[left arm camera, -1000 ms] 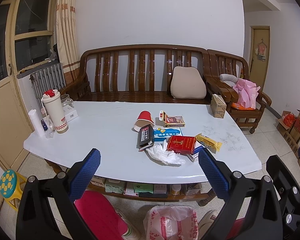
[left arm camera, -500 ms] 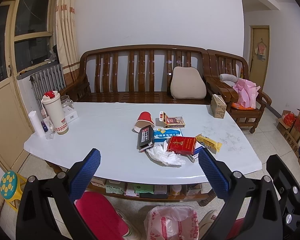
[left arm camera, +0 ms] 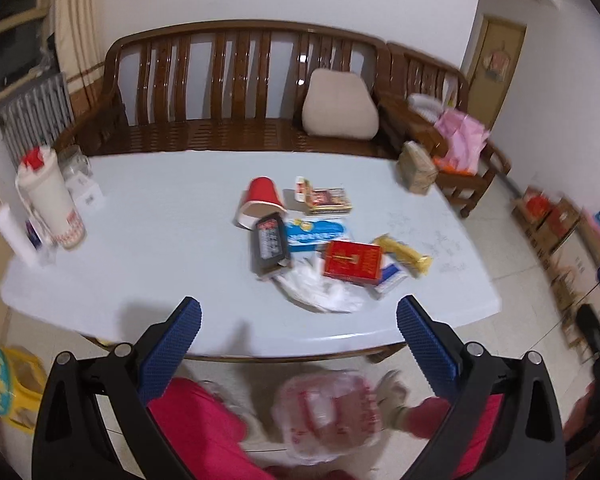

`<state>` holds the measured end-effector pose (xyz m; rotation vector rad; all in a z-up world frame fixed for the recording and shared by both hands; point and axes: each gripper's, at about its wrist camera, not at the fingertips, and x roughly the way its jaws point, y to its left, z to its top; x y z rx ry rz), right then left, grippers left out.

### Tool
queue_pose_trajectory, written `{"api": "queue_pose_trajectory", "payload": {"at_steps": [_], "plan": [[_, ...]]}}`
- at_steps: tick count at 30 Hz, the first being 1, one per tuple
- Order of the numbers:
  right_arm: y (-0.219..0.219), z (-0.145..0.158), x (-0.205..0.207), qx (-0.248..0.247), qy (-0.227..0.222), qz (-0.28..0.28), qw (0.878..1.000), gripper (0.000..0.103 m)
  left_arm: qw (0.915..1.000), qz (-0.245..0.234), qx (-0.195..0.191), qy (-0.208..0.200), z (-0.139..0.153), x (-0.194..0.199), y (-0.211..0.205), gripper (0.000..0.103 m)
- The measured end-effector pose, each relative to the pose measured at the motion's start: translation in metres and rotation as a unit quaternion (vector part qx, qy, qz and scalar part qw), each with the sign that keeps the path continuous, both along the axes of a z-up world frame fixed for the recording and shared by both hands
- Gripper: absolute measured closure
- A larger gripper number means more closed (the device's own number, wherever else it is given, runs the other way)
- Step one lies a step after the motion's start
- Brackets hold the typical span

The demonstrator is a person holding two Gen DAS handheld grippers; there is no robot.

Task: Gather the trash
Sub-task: 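Move the left tool to the red paper cup while the right tool reaches the yellow snack wrapper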

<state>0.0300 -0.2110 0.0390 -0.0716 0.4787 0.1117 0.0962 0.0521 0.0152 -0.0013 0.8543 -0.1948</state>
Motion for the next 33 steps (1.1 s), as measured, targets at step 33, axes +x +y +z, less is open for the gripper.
{"api": "queue_pose_trajectory", "payload": {"at_steps": [33], "plan": [[-0.010,-0.115,0.266,-0.108,0.282,0.153,0.941,0.006,0.9684,-0.061,0.152,0.188,-0.103,0.280,-0.045,0.007]]}}
